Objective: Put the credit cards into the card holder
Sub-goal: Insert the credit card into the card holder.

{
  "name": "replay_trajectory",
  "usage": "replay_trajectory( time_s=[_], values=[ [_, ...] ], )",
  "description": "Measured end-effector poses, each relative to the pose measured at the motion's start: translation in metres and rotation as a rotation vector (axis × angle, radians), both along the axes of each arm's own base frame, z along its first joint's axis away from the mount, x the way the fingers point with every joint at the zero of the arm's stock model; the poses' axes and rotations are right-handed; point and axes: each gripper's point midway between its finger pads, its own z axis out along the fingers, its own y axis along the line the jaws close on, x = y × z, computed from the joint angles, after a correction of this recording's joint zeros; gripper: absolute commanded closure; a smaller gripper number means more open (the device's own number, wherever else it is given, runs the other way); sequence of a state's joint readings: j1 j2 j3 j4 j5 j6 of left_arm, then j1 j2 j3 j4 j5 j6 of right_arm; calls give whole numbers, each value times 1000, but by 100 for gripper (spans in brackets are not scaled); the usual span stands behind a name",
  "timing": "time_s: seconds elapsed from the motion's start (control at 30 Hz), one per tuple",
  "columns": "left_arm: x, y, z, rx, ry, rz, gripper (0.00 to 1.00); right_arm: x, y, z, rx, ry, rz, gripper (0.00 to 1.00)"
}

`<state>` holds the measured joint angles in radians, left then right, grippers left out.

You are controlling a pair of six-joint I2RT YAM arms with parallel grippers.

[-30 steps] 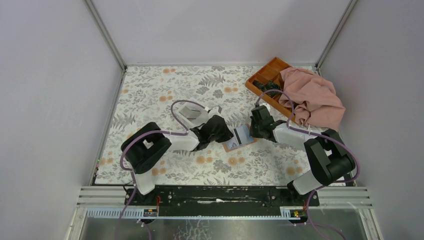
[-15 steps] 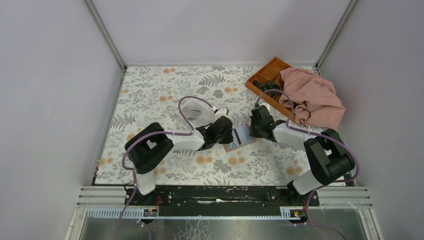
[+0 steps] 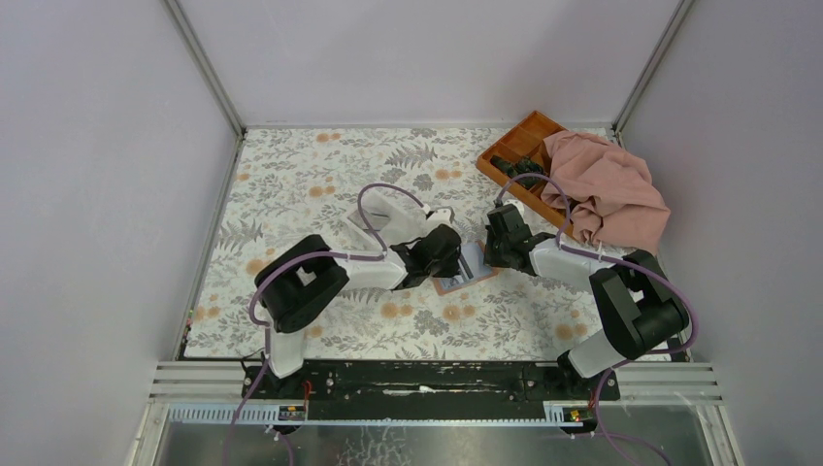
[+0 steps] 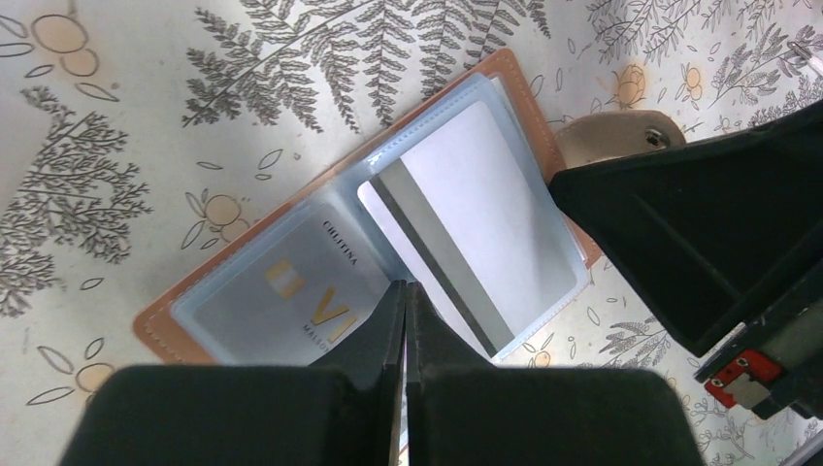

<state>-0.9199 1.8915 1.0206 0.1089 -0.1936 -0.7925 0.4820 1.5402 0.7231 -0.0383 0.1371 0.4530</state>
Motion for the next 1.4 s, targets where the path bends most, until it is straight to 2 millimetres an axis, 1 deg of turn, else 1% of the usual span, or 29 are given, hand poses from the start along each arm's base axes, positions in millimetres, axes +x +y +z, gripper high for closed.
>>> replay_trajectory(
  time_s=[0.23, 0.93, 1.03, 1.1, 1.23, 1.4],
  values=[
    [1, -8, -2, 2, -1, -10, 100, 0, 0, 0, 1, 0, 0, 100],
    [1, -9, 0, 13, -8, -7, 100, 0, 0, 0, 5, 1, -4, 100],
    [2, -9, 2, 10, -12, -4, 99, 0, 0, 0, 5, 2, -4, 100],
    [3, -9, 8, 4, -24, 1, 97, 0, 1, 0, 7, 3, -4, 96],
    [4, -6, 25, -16, -55, 15, 93, 0, 1, 1, 11, 2, -3, 86],
    [2, 3, 46, -39, -93, 37, 86, -5, 3, 7, 27, 7, 5, 67]
  ],
)
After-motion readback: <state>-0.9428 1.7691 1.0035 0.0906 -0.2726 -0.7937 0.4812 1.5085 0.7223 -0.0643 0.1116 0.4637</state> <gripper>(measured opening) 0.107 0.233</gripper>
